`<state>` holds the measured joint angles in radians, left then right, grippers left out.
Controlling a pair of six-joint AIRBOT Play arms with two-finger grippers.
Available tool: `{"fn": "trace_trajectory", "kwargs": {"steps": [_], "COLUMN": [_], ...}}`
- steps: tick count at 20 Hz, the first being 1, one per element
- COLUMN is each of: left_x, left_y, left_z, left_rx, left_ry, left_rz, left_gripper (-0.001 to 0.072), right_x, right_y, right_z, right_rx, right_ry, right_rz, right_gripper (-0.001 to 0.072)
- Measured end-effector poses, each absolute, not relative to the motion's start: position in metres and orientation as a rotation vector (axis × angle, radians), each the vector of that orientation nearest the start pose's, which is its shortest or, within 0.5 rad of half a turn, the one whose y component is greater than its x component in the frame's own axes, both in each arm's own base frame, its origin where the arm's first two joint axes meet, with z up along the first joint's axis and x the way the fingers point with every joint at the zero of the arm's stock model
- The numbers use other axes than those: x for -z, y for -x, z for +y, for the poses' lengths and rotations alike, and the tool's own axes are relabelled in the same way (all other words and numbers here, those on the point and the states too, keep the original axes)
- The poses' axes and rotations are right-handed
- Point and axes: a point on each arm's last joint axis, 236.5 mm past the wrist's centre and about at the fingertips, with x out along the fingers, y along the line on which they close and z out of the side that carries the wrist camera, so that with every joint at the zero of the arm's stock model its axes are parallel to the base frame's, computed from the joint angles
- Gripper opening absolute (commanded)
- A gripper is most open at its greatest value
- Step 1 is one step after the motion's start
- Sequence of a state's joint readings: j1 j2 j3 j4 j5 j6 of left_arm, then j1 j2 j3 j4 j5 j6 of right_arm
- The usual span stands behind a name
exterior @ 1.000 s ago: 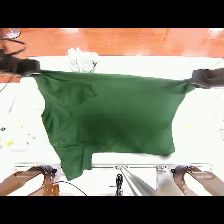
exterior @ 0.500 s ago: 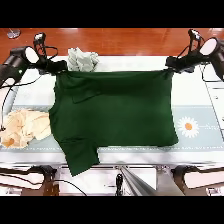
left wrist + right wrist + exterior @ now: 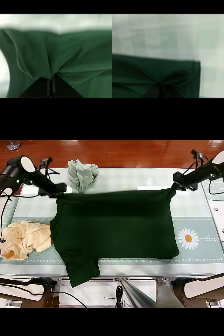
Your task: Fold the shirts.
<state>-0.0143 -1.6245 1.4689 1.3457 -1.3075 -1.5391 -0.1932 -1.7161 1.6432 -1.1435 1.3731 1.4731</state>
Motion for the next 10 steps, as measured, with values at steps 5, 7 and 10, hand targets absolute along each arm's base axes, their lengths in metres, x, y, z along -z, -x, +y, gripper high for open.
{"fn": "trace_trajectory", "kwargs": {"steps": [5, 7, 10], "left_x": [0.06, 0.065, 0.068], "left_y": [-0.377, -0.366, -0.358], "left_z": [-0.056, -0.057, -0.06], "left_rx": [0.2, 0.208, 0.219], "left_ry": [0.158, 0.162, 0.173], "left_rz": [1.642, 1.679, 1.708], "left_gripper": [0.0021, 0.0053, 0.0704], "right_x": [0.029, 0.037, 0.042], "right_y": [-0.43, -0.423, -0.417], "right_z": [0.009, 0.009, 0.009], "right_rx": [-0.227, -0.23, -0.231], "right_ry": [-0.414, -0.415, -0.415], "right_rz": [1.504, 1.53, 1.552], "right_gripper": [0.0021, 0.0077, 0.0619]}}
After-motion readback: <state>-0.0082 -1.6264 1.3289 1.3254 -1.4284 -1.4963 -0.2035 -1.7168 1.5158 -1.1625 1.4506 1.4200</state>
